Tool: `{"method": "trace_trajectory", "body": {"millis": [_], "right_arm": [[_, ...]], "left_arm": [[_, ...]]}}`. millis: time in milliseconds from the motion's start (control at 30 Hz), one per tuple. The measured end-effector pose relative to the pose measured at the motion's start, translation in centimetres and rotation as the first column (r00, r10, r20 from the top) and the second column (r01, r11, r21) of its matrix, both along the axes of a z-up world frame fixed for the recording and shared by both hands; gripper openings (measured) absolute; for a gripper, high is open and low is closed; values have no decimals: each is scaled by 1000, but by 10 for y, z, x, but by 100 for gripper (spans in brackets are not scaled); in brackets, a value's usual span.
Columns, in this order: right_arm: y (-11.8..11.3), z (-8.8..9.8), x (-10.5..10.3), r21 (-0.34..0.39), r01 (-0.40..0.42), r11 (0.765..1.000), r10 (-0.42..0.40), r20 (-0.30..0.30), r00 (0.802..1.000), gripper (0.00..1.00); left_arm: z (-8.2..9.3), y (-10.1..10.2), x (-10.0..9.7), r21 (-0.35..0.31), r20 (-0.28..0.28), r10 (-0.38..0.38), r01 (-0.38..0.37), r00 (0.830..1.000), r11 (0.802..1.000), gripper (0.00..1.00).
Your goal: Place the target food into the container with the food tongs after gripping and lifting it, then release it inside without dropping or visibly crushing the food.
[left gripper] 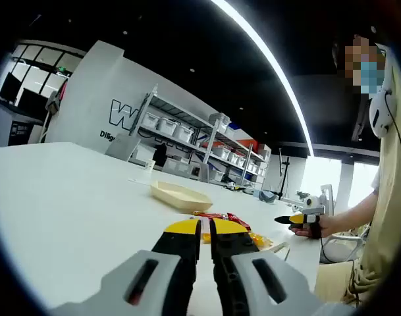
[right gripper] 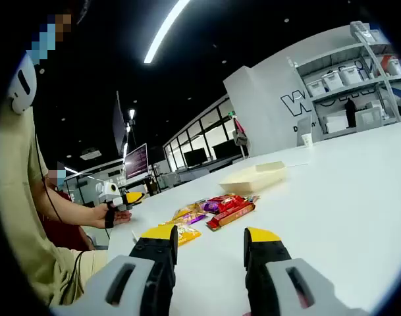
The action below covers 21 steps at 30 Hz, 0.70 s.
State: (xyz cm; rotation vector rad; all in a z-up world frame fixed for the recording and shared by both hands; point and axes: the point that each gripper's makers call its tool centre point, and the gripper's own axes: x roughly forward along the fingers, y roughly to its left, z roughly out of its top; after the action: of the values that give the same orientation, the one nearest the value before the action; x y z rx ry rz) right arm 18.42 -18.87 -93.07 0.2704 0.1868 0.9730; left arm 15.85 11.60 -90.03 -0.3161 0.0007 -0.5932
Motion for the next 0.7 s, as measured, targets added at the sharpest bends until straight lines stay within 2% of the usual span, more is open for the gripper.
{"method": "trace_trajectory", "body": {"millis": [133,267,333,367,400,433,500,600,700], "right_arm": [[2,-4,-1,-33,-5,999,5,4,1000,37],[5,-8,-3,-63,-20,998,21,14,1000,35],[4,-8,-2,-69,-9,998,11,19,1000,32],[5,-8,-3,-70,-13,997,15,24,1000,31],[5,-7,-4,-74,-15,997,18,32,999,31],[5,-7,-5,-75,-15,997,18,37,999,31],[4,-7,-5,-84,-4,996,8,52,999,31],[-1,-9,2,-109,63,992,-58,56,997,29],[4,-13,2,-143,68,987,-61,52,997,29]], "left_arm": [[0,1,0,12,5,16,-16,1000,1000,4],[-7,-2,1,75,1,3,-3,1000,997,5],[-12,-6,1,127,0,1,-1,1000,992,7],[-18,-13,-1,205,4,-28,26,1000,978,7],[-22,-20,-3,237,-8,-52,52,999,970,8],[-25,-24,-3,256,-20,-65,68,998,964,10],[-29,-39,-11,295,-32,-140,143,990,945,19],[-33,-46,-18,346,-24,-188,184,982,920,22],[-31,-39,-13,321,-23,-175,173,984,931,29]]}}
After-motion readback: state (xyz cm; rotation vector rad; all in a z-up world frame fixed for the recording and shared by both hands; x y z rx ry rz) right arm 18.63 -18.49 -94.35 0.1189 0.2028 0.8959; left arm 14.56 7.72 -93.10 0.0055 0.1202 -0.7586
